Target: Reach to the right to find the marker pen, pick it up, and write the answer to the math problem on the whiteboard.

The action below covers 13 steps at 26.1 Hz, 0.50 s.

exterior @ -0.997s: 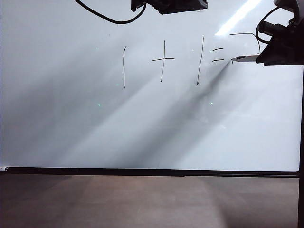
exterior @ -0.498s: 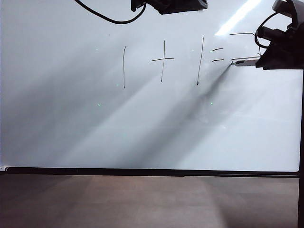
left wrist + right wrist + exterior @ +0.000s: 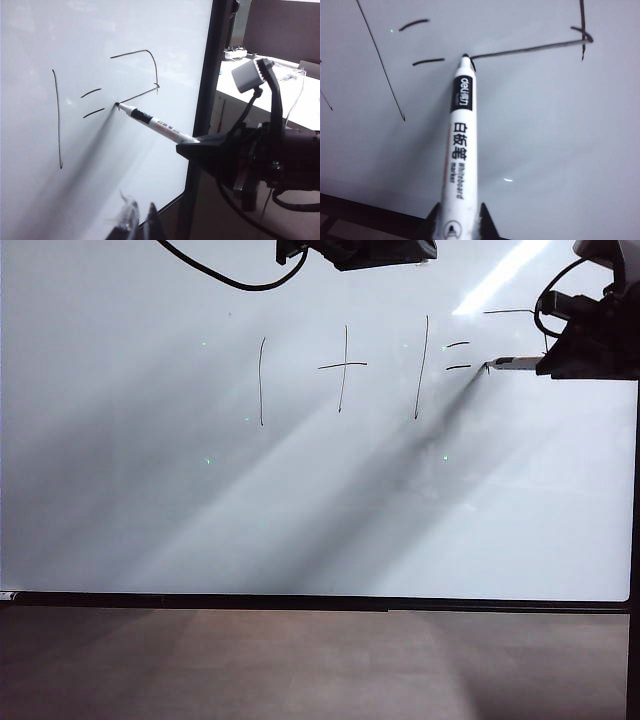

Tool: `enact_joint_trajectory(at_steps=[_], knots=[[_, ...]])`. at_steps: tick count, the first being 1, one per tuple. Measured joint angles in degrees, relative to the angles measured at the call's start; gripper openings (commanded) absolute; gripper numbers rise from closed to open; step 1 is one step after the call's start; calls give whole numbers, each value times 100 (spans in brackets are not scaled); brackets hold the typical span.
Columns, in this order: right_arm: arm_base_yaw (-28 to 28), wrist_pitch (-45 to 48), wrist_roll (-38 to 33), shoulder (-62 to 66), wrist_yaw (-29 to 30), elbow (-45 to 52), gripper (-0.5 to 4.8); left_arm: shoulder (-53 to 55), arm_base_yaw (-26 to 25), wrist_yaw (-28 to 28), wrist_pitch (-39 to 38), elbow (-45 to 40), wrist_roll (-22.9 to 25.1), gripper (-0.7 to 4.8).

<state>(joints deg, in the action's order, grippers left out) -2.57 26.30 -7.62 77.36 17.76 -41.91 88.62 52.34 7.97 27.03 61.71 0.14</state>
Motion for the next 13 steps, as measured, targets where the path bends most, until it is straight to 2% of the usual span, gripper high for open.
enact_joint_trajectory(at_steps=[13], knots=[[-7,70,26,304,9,2,-6,0,0,2,-15,0,0,27]])
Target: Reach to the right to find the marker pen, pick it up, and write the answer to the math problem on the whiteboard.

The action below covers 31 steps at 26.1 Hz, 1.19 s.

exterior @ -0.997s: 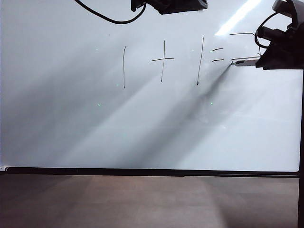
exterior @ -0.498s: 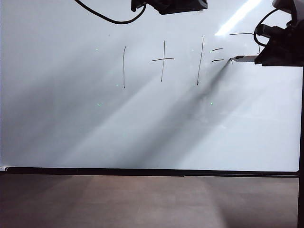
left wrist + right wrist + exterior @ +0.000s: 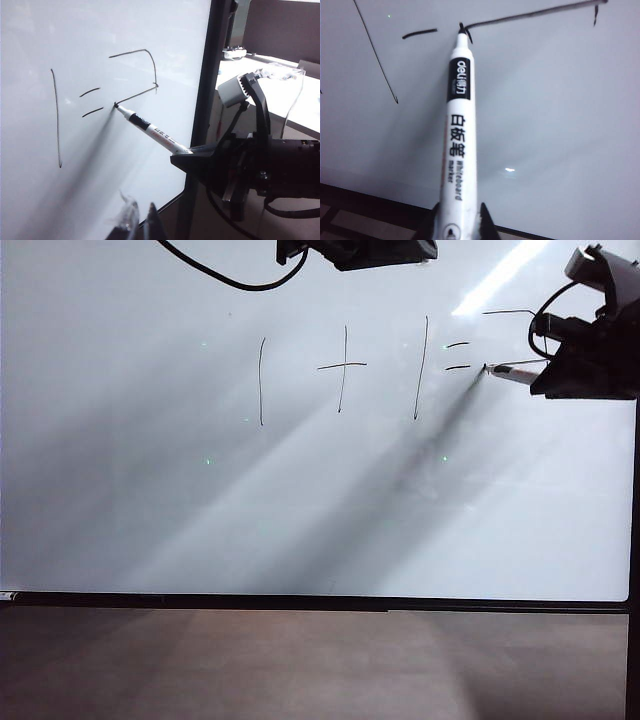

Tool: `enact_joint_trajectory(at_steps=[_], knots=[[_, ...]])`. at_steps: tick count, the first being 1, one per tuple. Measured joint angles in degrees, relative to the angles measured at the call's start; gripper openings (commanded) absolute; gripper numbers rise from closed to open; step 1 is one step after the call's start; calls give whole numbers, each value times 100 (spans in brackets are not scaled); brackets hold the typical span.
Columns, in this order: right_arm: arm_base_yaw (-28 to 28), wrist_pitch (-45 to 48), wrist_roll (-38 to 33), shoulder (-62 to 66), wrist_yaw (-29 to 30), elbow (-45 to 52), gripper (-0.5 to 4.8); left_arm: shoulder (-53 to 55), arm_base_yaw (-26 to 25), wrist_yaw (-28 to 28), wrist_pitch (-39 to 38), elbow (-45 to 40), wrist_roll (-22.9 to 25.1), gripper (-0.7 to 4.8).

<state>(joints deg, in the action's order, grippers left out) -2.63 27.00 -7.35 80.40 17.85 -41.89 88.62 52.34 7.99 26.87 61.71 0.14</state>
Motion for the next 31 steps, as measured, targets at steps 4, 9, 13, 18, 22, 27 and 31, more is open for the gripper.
enact_joint_trajectory(at_steps=[4,9,13,18,22,27,31], knots=[[-2,4,13,28,0,0,-6,0,0,-2,-2,0,0,27],[-2,-13,15,70,-2,0,-6,0,0,0,-9,0,0,27],[-2,-131,13,105,-17,44,-6,0,0,0,-11,0,0,27],[-2,-251,11,125,-72,105,-6,0,0,0,-11,0,0,27],[-2,-249,11,125,-72,107,-6,0,0,-2,-11,0,0,27],[0,-249,11,125,-72,107,-6,0,0,-2,-11,0,0,27],[0,-260,11,125,-72,107,-6,0,0,0,-11,0,0,27]])
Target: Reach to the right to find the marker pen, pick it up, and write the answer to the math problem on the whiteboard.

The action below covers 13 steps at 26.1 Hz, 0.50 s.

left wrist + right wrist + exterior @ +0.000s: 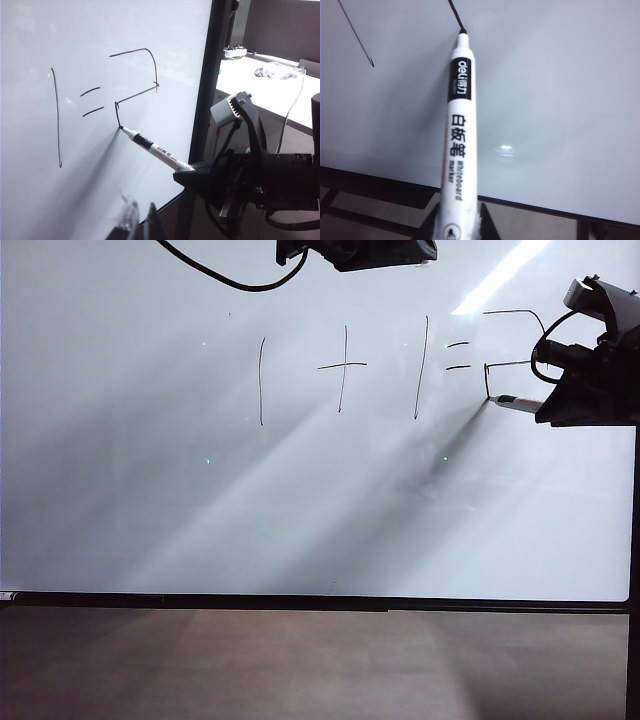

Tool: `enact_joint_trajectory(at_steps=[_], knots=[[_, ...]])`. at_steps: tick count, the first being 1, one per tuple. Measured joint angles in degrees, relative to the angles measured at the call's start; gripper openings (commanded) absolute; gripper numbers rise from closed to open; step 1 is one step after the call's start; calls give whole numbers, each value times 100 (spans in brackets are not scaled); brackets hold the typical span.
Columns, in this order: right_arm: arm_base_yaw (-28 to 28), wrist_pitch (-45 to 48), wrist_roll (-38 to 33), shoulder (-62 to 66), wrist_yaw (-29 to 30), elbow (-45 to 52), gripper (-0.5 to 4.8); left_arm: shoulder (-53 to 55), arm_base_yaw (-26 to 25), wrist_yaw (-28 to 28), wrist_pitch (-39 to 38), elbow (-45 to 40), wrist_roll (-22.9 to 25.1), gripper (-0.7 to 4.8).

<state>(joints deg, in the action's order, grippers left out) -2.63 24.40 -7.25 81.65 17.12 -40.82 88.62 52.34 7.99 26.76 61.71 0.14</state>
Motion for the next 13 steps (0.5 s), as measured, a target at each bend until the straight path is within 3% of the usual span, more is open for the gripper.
enact_joint_trajectory(at_steps=[13], knots=[[4,-98,-4,2,-50,42,-6,0,0,-2,0,0,0,27]])
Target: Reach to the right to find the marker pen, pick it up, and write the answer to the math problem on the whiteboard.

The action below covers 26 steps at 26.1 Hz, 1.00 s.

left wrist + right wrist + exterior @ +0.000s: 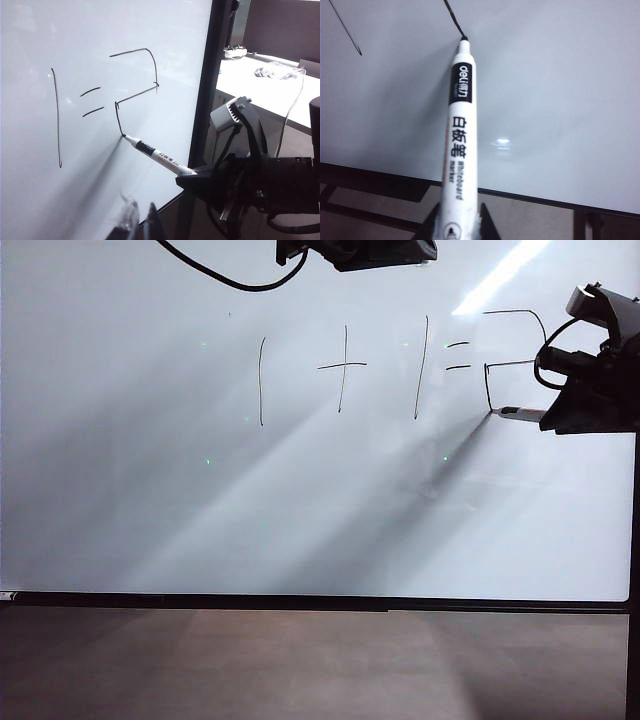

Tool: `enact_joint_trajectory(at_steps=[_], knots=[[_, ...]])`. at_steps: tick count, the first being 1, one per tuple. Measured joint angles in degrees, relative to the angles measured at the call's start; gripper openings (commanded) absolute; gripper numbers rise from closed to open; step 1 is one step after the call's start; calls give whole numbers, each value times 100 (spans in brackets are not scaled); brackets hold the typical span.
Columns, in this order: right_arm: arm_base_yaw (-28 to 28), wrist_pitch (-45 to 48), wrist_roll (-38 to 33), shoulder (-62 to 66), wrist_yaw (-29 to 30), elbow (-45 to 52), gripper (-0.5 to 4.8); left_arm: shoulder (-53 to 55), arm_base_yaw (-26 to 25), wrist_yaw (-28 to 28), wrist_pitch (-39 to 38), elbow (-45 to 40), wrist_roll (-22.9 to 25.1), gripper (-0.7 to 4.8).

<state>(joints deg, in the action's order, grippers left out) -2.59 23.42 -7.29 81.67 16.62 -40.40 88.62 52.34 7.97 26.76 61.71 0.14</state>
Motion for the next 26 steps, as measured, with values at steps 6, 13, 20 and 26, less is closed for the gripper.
enact_joint_trajectory(at_steps=[6,13,20,26], knots=[[11,0,2,0,-68,0,-6,0,0,0,0,0,0,27],[125,-24,4,-7,-55,2,-6,0,0,2,2,0,0,27],[437,-105,7,-31,7,9,-6,0,0,2,0,0,0,27],[780,-144,9,-190,7,13,-6,0,0,0,-2,0,0,27]])
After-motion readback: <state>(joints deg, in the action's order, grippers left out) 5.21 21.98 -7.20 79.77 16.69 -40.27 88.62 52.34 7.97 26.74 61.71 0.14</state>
